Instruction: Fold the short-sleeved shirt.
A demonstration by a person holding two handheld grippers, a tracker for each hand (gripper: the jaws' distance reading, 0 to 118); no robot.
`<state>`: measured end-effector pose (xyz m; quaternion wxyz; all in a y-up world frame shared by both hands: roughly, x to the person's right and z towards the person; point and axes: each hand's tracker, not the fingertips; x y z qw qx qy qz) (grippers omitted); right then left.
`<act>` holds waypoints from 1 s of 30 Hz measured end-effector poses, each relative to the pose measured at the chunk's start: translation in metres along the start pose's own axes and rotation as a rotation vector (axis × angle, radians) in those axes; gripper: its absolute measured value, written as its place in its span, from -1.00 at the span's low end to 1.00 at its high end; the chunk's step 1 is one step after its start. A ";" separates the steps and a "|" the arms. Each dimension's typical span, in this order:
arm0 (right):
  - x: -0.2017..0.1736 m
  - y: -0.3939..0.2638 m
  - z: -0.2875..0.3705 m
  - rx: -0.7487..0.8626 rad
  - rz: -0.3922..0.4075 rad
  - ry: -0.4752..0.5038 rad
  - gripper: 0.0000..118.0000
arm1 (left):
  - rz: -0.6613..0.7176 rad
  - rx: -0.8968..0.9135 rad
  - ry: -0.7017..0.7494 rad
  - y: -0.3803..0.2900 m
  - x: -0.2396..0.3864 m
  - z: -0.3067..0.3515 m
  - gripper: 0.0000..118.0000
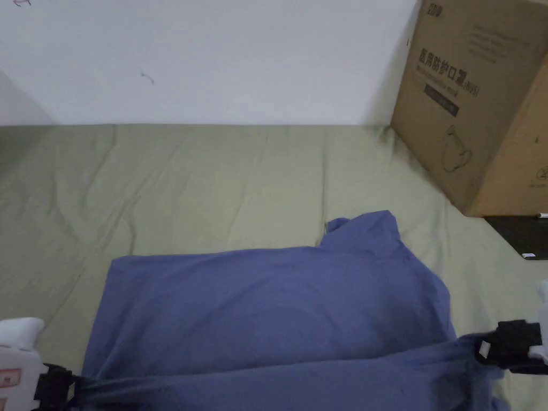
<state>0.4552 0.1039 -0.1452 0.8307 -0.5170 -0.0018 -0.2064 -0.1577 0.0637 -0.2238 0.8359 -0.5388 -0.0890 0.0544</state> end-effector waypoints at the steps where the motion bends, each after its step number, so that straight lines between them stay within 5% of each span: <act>1: -0.001 0.015 -0.012 -0.021 -0.001 -0.019 -0.92 | 0.008 -0.015 -0.006 0.011 0.001 -0.011 -0.87; 5: -0.006 0.063 -0.067 -0.031 0.016 -0.112 -0.90 | 0.110 -0.024 -0.019 0.046 -0.005 -0.052 -0.79; 7: -0.008 0.072 -0.090 -0.015 0.002 -0.143 -0.64 | 0.129 -0.008 -0.019 0.055 -0.007 -0.064 -0.13; 8: -0.008 0.075 -0.097 0.034 -0.024 -0.162 -0.29 | 0.132 0.008 -0.007 0.057 -0.007 -0.065 0.38; 9: -0.008 0.074 -0.101 0.093 -0.048 -0.159 0.35 | 0.129 0.024 -0.003 0.055 -0.007 -0.065 0.95; 11: -0.009 0.066 -0.102 0.162 -0.083 -0.144 0.93 | 0.131 0.102 0.008 0.049 -0.006 -0.058 0.93; 19: -0.036 -0.006 -0.040 0.514 -0.008 -0.058 0.98 | 0.102 0.512 -0.015 -0.027 0.007 0.019 0.92; 21: -0.047 -0.037 -0.016 0.598 0.058 -0.008 0.96 | 0.076 0.574 -0.019 -0.056 0.012 0.036 0.92; 23: -0.073 -0.068 0.007 0.677 0.099 0.058 0.91 | 0.055 0.657 -0.003 -0.085 0.024 0.055 0.65; 24: -0.079 -0.081 0.014 0.694 0.110 0.073 0.62 | 0.039 0.676 0.014 -0.094 0.029 0.060 0.01; 25: -0.086 -0.091 0.019 0.693 0.128 0.054 -0.06 | 0.033 0.658 0.016 -0.099 0.029 0.062 -0.65; 26: -0.093 -0.100 0.022 0.672 0.148 0.024 -1.00 | 0.034 0.633 0.016 -0.102 0.031 0.064 -0.99; 27: -0.095 -0.106 0.020 0.627 0.142 -0.032 -1.00 | 0.052 0.591 0.006 -0.104 0.031 0.064 -1.00; 30: -0.098 -0.113 0.014 0.504 0.171 0.104 -1.00 | 0.122 0.390 0.046 -0.083 0.022 0.052 -0.99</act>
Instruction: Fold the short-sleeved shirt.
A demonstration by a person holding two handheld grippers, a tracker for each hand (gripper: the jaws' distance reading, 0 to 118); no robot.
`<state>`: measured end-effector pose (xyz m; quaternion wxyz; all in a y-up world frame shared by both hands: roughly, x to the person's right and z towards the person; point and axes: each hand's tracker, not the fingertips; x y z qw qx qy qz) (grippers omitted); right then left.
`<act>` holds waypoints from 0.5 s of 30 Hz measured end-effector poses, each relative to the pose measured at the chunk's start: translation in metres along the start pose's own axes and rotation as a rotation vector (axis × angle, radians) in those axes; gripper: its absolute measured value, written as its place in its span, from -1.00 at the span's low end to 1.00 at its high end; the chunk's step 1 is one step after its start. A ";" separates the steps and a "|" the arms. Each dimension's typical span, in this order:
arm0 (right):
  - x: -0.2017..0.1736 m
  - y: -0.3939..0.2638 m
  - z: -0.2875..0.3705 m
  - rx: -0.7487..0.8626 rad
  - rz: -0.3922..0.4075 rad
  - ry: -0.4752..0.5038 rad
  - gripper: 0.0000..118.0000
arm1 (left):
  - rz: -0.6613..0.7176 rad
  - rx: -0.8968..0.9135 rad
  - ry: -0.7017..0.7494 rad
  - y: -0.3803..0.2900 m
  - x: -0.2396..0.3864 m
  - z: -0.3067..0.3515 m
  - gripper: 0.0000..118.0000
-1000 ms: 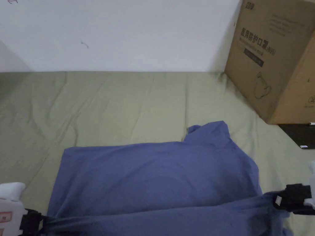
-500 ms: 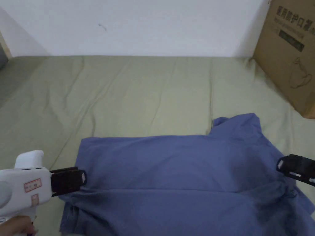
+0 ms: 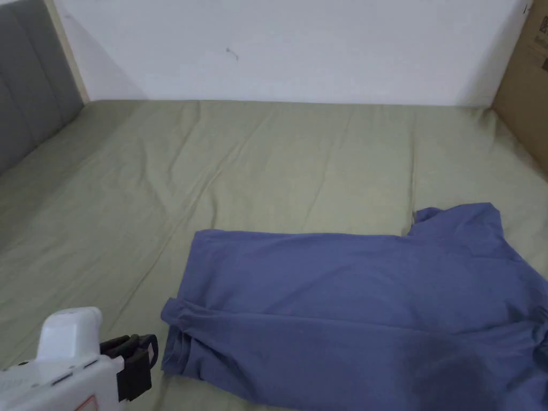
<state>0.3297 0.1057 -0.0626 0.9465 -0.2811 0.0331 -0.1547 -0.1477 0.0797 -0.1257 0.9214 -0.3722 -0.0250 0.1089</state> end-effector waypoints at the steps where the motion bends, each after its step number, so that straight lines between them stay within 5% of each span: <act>1: 0.001 -0.002 -0.005 -0.035 0.010 -0.029 -1.00 | -0.007 -0.077 -0.009 0.005 -0.005 -0.013 -0.99; 4: 0.005 -0.006 -0.011 -0.076 -0.037 -0.065 -1.00 | 0.012 -0.165 -0.003 0.011 -0.010 -0.050 -0.89; 5: -0.005 0.003 -0.007 -0.068 -0.079 -0.051 -1.00 | 0.001 -0.179 0.029 0.010 -0.009 -0.062 -0.61; 7: -0.005 0.005 -0.004 -0.063 -0.131 -0.003 -1.00 | -0.049 -0.208 0.077 0.009 -0.005 -0.087 0.62; 8: -0.003 0.005 -0.002 -0.064 -0.132 -0.004 -1.00 | -0.071 -0.236 0.095 0.006 -0.004 -0.101 1.00; 15: 0.047 0.000 -0.001 -0.061 -0.023 -0.095 -1.00 | -0.140 -0.338 0.176 -0.013 -0.002 -0.160 1.00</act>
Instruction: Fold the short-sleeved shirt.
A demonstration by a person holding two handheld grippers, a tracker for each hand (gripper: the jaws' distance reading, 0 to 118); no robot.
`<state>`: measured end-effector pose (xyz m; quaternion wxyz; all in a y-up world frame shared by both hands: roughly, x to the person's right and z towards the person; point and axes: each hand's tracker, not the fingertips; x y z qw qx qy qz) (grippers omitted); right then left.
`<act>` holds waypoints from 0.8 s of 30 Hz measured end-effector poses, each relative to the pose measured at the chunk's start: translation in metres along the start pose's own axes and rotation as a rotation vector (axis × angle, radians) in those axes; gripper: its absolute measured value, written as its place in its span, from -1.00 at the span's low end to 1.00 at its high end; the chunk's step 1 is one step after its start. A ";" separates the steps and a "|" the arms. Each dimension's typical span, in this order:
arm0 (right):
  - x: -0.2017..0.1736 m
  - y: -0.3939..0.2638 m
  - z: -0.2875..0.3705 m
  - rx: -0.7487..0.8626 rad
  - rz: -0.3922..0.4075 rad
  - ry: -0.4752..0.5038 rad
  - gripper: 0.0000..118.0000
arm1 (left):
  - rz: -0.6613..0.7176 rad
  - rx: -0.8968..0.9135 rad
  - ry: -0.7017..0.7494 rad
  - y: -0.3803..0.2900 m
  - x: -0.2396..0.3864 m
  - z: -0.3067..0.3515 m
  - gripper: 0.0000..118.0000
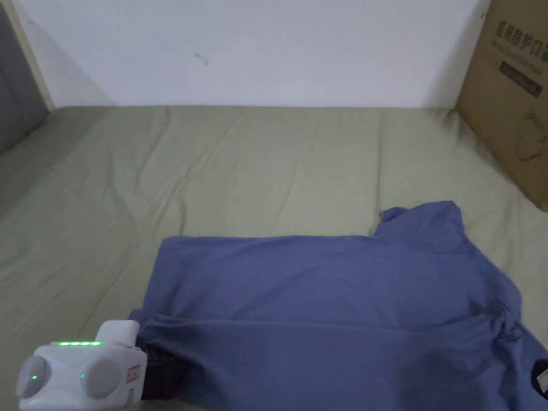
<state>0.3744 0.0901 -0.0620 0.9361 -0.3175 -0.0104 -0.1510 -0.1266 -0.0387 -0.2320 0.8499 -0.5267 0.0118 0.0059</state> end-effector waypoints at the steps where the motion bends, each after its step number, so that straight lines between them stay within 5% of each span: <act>1: 0.005 0.001 0.000 0.015 0.009 -0.024 -1.00 | -0.008 -0.011 0.005 0.002 0.002 0.002 1.00; 5: 0.014 0.011 0.004 0.059 -0.032 -0.139 -1.00 | -0.036 -0.006 0.031 0.003 0.007 0.016 0.97; 6: 0.039 0.010 0.002 0.050 -0.062 -0.159 -1.00 | -0.049 0.017 0.017 0.002 0.009 0.026 0.81; 8: 0.062 0.013 -0.003 0.037 -0.121 -0.182 -1.00 | -0.078 0.065 -0.032 0.002 0.015 0.047 0.26; 10: 0.079 0.014 -0.010 0.001 -0.141 -0.198 -1.00 | -0.071 0.078 -0.138 0.003 0.019 0.061 -0.88; 13: 0.094 0.019 -0.029 -0.109 -0.101 -0.163 -0.99 | -0.052 0.060 -0.216 0.008 0.020 0.072 -0.88; 14: 0.093 0.018 -0.035 -0.149 -0.080 -0.158 -0.83 | -0.062 0.068 -0.198 0.009 0.021 0.075 -0.88; 17: 0.095 0.020 -0.065 -0.286 -0.070 -0.100 0.87 | -0.135 0.104 -0.124 0.007 0.029 0.087 -0.88; 19: 0.097 0.022 -0.087 -0.265 -0.114 -0.149 0.99 | -0.136 0.101 -0.120 0.005 0.030 0.093 -0.88; 22: 0.098 0.020 -0.112 -0.376 -0.035 -0.182 0.96 | -0.105 0.091 -0.122 0.007 0.019 0.090 -0.88; 23: 0.101 0.019 -0.120 -0.412 -0.009 -0.211 0.91 | -0.090 0.086 -0.122 0.006 0.017 0.089 -0.88; 24: 0.103 0.018 -0.128 -0.450 0.035 -0.243 0.66 | -0.074 0.081 -0.123 0.006 0.012 0.084 -0.88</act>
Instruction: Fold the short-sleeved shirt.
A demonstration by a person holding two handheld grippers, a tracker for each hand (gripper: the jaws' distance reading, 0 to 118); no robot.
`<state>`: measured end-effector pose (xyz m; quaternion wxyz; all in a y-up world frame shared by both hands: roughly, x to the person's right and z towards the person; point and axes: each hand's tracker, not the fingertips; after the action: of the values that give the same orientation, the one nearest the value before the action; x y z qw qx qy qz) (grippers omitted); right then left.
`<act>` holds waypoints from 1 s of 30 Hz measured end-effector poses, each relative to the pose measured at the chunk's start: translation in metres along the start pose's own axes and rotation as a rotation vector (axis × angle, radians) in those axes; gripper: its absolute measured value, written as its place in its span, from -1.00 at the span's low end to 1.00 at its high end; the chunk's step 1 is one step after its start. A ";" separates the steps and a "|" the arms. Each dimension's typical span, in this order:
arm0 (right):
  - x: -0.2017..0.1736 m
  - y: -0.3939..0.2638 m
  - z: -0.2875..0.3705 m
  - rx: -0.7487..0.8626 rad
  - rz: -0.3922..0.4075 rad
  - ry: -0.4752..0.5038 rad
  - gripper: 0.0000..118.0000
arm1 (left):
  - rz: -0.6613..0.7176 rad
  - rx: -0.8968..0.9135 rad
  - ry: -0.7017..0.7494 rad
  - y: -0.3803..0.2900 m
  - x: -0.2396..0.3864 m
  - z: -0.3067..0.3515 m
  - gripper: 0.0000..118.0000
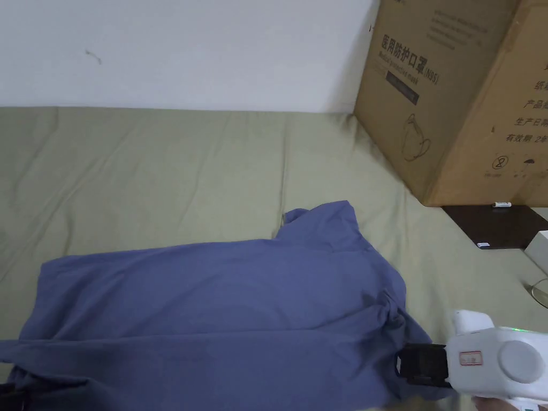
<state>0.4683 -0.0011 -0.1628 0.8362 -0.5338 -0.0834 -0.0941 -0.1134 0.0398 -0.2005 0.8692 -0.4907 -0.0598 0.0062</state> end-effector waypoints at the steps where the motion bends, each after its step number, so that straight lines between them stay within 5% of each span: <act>1: 0.000 0.000 -0.005 -0.021 0.041 -0.030 0.28 | 0.012 -0.002 -0.001 0.000 -0.003 -0.002 -0.88; 3: -0.003 -0.002 -0.013 -0.062 0.119 -0.034 0.09 | 0.027 -0.010 -0.005 0.000 -0.006 -0.004 -0.88; 6: -0.006 0.000 -0.004 -0.036 0.127 -0.001 -0.09 | 0.028 -0.017 -0.004 0.001 -0.007 -0.008 -0.88; 8: -0.007 0.001 0.003 -0.016 0.115 0.019 -0.67 | 0.022 -0.018 -0.004 0.004 -0.005 -0.007 -0.88; 9: -0.007 0.002 0.008 -0.006 0.117 0.009 -0.76 | 0.019 -0.014 -0.006 0.006 -0.005 -0.003 -0.88; 17: -0.010 -0.012 0.093 0.094 0.137 0.088 -0.81 | 0.095 0.124 -0.098 0.018 -0.029 0.074 -0.88; 20: -0.007 -0.031 0.122 0.060 0.076 0.158 -0.81 | 0.001 0.032 -0.090 -0.001 -0.035 0.089 -0.88; 26: 0.000 -0.085 0.090 -0.087 -0.019 0.145 -0.81 | 0.156 -0.173 -0.161 -0.072 -0.057 0.048 -0.87; 28: -0.001 -0.096 0.073 -0.080 -0.055 0.138 -0.68 | 0.185 -0.145 -0.159 -0.085 -0.061 0.037 -0.42; 29: -0.002 -0.098 0.072 -0.052 -0.070 0.147 -0.44 | 0.189 -0.120 -0.124 -0.086 -0.061 0.039 0.02; 30: -0.001 -0.097 0.074 -0.013 -0.067 0.123 0.20 | 0.155 -0.053 -0.081 -0.085 -0.062 0.047 0.75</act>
<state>0.4400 0.0263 -0.0468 0.8328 -0.5291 -0.0491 -0.1554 -0.1839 0.0310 -0.1098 0.8496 -0.5162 -0.0570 0.0920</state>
